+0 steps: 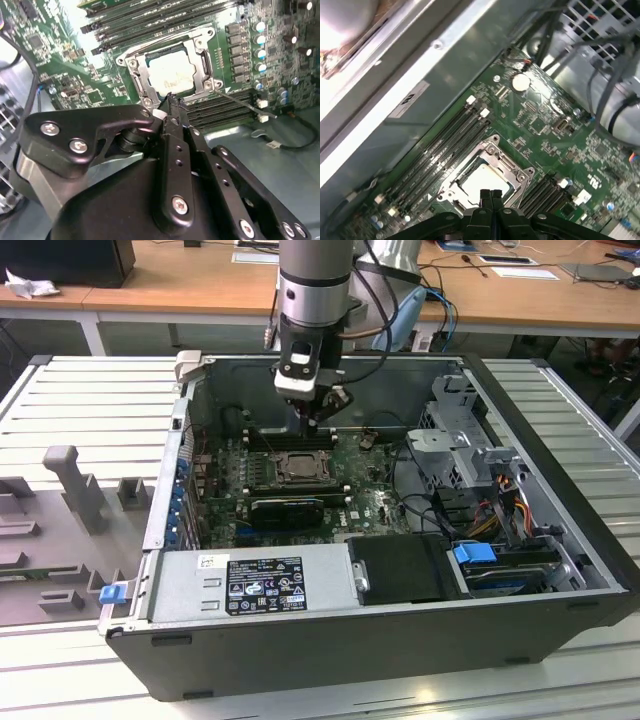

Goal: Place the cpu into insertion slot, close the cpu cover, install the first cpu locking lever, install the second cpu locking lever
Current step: 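Install the first cpu locking lever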

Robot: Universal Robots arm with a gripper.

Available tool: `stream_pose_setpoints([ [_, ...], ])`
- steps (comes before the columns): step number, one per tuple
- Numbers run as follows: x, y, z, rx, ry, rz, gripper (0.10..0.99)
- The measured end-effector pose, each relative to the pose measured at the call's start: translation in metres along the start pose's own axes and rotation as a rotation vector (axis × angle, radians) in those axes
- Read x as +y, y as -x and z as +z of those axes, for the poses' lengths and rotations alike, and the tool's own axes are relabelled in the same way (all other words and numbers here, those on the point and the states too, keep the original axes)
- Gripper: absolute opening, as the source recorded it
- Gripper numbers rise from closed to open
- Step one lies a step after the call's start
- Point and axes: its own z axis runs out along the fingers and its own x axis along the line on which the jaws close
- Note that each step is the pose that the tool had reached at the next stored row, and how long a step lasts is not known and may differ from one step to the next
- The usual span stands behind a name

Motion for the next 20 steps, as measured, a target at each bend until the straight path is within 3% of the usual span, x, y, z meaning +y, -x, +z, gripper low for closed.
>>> stream_pose_setpoints([
  [12,0.0000,0.0000,0.0000,0.0076,0.000,-0.271,0.106],
  [20,0.0000,0.0000,0.0000,0.0112,0.000,-0.397,0.106],
])
